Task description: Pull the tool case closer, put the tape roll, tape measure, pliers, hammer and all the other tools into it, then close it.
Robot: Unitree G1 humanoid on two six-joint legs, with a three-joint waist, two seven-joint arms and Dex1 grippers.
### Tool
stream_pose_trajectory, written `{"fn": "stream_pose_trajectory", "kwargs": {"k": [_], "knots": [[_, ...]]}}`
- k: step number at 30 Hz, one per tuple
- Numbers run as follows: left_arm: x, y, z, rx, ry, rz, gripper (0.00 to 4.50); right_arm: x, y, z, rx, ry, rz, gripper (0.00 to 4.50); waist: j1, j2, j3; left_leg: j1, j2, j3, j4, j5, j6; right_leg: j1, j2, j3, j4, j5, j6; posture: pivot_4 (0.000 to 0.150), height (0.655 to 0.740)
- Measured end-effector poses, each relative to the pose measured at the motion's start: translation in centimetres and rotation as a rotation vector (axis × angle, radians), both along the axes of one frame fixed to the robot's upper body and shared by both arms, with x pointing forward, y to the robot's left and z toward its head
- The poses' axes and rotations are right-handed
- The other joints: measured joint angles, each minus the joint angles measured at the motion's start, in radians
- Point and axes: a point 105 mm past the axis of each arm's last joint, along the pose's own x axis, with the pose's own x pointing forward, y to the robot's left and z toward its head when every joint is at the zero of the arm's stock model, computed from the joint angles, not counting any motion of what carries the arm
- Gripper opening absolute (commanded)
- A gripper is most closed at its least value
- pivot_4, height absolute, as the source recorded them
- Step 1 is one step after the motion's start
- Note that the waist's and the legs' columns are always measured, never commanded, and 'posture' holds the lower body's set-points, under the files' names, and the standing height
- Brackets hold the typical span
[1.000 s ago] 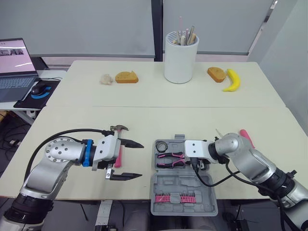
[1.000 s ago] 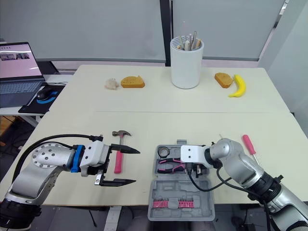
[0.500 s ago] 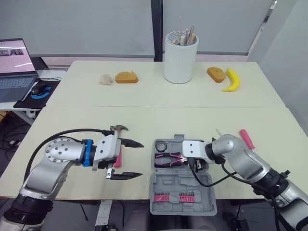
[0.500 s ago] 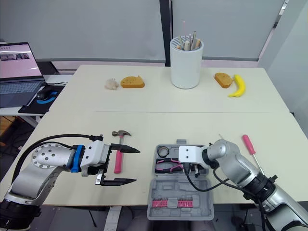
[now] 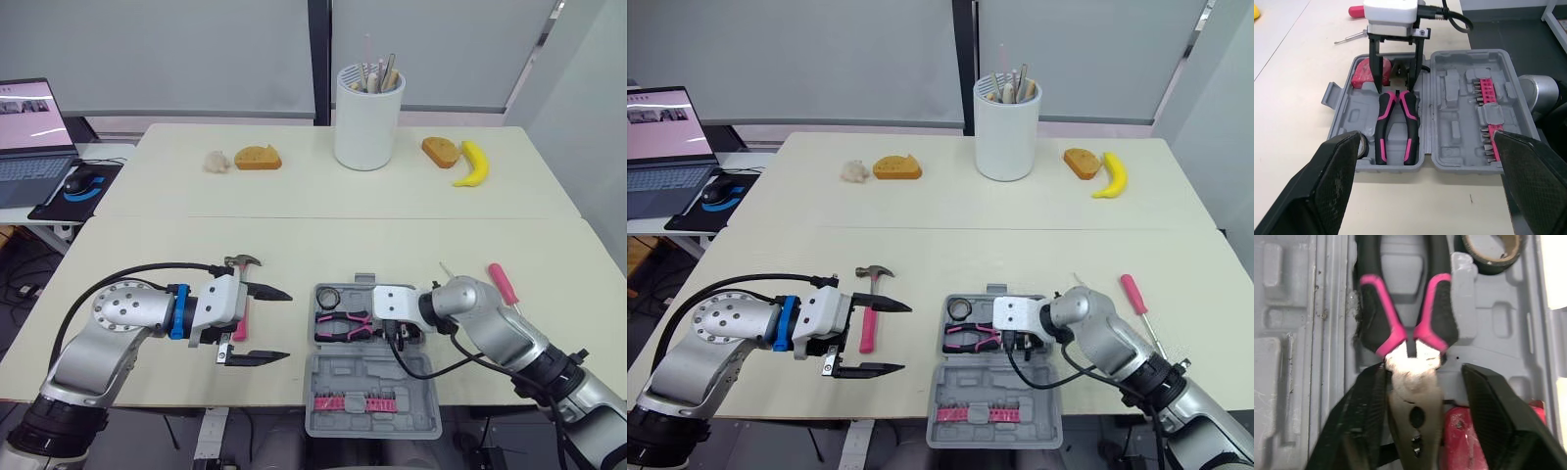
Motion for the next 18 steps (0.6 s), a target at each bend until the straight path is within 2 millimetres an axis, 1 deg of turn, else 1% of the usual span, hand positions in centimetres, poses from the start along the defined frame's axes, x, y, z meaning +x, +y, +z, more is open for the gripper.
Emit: {"fn": "stream_pose_trajectory", "kwargs": {"k": [2, 5, 8, 10, 14, 18], "knots": [[0.1, 0.1, -0.1, 0.003, -0.001, 0.001, 4.50, -0.4, 0.0, 0.4, 0.044, 0.037, -0.011, 2.88, 0.000, 0.000, 0.000, 0.000, 0.000, 0.000, 0.000, 0.000, 0.000, 0.000, 0.000, 0.000, 0.000, 0.000, 0.000, 0.150, 0.7400], [0.2, 0.4, -0.4, 0.008, -0.001, 0.007, 4.50, -1.0, 0.2, 1.9, 0.111, 0.053, 0.000, 2.88, 0.000, 0.000, 0.000, 0.000, 0.000, 0.000, 0.000, 0.000, 0.000, 0.001, 0.000, 0.000, 0.000, 0.000, 0.000, 0.150, 0.7400], [0.2, 0.4, -0.5, 0.009, -0.005, -0.001, 4.50, -1.1, -0.2, 3.2, 0.185, 0.043, -0.016, 2.88, 0.001, 0.000, 0.000, 0.000, 0.000, 0.000, 0.000, 0.000, 0.000, 0.000, 0.000, 0.000, 0.000, 0.000, 0.000, 0.150, 0.7400], [0.1, 0.3, -0.6, 0.007, -0.003, -0.010, 4.50, -1.2, -0.2, 3.4, 0.232, 0.035, -0.031, 2.88, 0.001, 0.000, 0.000, 0.000, 0.000, 0.000, 0.000, 0.000, 0.000, 0.001, 0.000, 0.000, 0.000, 0.000, 0.000, 0.150, 0.7400], [0.1, 0.2, -0.6, 0.005, -0.006, -0.020, 4.50, -1.6, 0.3, 2.6, 0.300, 0.005, -0.043, 2.20, 0.000, 0.000, 0.000, 0.000, 0.000, 0.000, 0.000, 0.000, 0.000, 0.001, 0.000, 0.000, 0.000, 0.000, 0.000, 0.150, 0.7400], [0.1, 0.3, -0.6, 0.004, -0.006, -0.019, 4.50, -1.6, 0.5, 1.8, 0.334, -0.027, -0.052, 1.16, -0.001, 0.000, 0.000, 0.000, 0.000, 0.000, 0.000, 0.000, 0.000, 0.001, 0.000, 0.000, 0.000, 0.000, 0.000, 0.150, 0.7400]]}}
